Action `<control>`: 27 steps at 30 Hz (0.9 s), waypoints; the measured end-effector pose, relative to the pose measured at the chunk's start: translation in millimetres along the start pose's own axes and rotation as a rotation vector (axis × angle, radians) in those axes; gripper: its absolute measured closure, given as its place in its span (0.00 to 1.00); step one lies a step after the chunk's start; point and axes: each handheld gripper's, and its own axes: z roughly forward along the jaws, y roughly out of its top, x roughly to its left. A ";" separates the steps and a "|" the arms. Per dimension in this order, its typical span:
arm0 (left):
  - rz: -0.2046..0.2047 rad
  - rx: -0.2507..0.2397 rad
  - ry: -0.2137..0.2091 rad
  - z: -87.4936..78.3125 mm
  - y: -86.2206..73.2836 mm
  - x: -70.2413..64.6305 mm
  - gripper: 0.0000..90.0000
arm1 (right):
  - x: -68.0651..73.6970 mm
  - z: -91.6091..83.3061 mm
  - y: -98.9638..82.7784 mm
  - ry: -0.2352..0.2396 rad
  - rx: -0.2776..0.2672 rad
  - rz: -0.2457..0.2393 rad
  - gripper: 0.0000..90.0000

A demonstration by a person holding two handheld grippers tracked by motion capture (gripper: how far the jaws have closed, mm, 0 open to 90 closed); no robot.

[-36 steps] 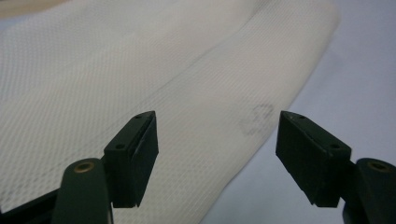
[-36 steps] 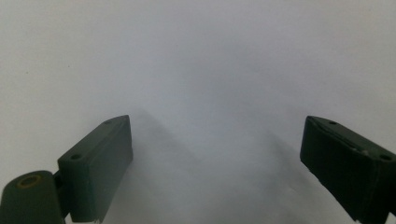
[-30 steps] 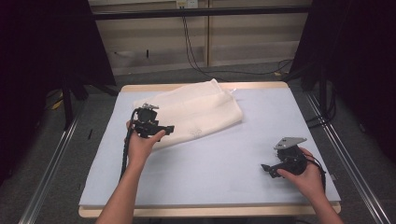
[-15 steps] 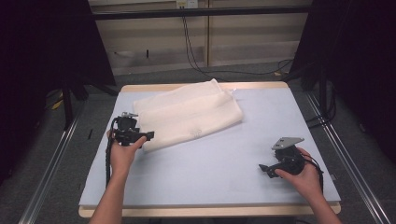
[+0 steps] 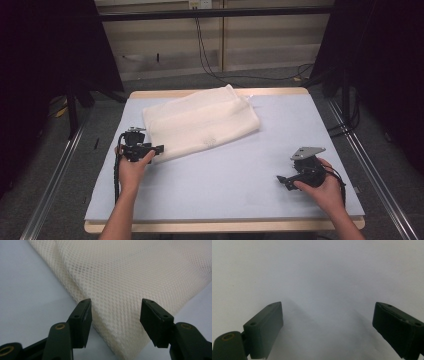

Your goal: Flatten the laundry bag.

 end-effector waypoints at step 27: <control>-0.011 -0.001 0.041 2.3 26.4 0.8 0.64 | 2.4 0.6 -0.2 0.005 0.003 -0.007 0.11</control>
